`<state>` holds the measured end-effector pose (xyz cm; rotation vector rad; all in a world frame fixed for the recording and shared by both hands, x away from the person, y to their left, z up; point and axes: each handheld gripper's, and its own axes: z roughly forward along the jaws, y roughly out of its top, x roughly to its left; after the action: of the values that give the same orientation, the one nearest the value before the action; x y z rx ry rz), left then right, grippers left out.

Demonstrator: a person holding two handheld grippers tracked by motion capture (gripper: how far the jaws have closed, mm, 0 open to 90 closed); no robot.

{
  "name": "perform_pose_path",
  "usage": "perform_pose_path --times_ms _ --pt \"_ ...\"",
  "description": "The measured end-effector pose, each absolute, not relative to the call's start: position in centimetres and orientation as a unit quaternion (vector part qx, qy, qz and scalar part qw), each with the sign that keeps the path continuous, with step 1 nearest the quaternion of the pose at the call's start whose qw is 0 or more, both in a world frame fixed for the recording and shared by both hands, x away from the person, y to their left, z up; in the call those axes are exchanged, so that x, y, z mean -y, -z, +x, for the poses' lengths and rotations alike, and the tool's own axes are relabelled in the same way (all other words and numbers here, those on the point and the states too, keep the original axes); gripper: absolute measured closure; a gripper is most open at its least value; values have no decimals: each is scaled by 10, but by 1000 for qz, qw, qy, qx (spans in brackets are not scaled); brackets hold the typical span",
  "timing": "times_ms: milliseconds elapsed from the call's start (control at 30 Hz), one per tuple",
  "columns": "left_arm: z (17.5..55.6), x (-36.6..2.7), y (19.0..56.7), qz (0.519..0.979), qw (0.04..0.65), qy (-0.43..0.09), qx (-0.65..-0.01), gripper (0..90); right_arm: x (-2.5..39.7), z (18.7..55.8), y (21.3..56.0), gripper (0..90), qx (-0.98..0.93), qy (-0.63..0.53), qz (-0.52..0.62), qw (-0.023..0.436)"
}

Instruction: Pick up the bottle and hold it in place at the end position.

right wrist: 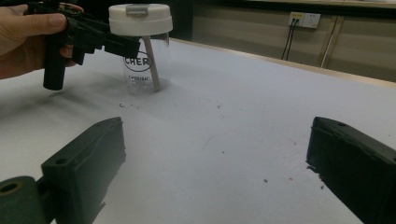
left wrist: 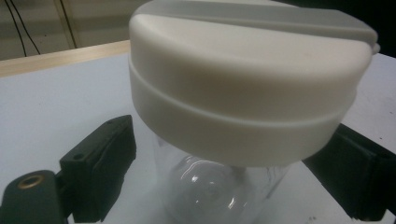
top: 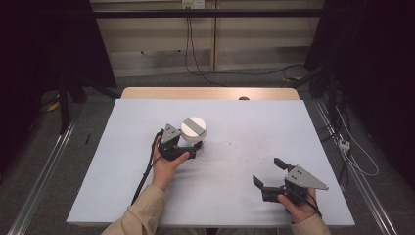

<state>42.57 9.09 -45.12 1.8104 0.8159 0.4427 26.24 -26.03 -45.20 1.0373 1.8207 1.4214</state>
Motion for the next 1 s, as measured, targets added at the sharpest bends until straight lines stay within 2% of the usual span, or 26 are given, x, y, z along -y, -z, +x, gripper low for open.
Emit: perform_pose_path --times_ms 1000 --pt "436 -76 455 753 537 -187 -331 152 261 263 453 43 -688 -534 391 298"
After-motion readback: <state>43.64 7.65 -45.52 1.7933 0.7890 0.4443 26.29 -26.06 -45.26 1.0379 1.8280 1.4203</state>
